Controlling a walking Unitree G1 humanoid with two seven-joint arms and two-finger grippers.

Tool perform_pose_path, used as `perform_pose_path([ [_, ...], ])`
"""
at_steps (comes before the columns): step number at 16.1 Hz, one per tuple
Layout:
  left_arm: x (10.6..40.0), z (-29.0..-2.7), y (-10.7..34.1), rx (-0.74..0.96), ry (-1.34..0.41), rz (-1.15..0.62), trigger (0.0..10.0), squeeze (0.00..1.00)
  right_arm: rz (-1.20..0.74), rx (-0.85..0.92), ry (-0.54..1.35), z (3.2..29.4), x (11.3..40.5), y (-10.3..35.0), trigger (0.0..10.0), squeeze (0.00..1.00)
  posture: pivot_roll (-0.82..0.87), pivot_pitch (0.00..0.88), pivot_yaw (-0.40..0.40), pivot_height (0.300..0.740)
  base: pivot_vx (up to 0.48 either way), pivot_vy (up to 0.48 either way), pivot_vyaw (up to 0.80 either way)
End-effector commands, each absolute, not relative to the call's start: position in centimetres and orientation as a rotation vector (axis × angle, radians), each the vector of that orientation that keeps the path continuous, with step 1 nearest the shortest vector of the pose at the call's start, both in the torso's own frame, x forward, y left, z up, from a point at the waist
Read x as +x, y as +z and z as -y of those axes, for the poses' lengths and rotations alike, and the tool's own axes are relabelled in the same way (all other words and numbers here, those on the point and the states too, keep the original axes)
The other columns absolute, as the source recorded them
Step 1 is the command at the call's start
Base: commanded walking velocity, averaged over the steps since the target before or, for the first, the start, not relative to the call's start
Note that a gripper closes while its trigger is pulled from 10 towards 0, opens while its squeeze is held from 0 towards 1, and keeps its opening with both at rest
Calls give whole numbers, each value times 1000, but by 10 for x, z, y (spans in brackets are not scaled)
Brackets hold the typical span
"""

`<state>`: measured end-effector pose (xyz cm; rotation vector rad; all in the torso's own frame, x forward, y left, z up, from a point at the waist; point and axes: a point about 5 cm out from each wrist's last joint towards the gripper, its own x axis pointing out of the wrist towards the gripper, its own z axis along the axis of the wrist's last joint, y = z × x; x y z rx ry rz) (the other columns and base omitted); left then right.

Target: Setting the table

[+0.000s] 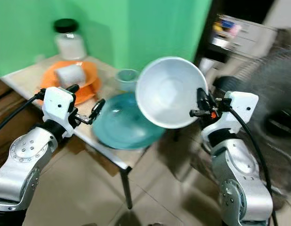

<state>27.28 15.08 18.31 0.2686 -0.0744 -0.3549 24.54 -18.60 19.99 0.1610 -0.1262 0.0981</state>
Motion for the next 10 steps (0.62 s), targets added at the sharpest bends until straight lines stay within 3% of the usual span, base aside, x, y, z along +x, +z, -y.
perform_pose_path([
  [1,273,-151,179,277,-328,65,10000,0,181,138,113,184,244,207,10000,0,63,0,-43,740,0,0,-800],
  [7,273,-151,182,270,-283,83,10000,0,215,114,69,183,244,203,10000,0,79,0,-64,740,0,0,-800],
  [10,274,-152,182,260,-278,81,10000,0,136,122,90,180,245,193,10000,0,74,0,-53,740,0,0,-800],
])
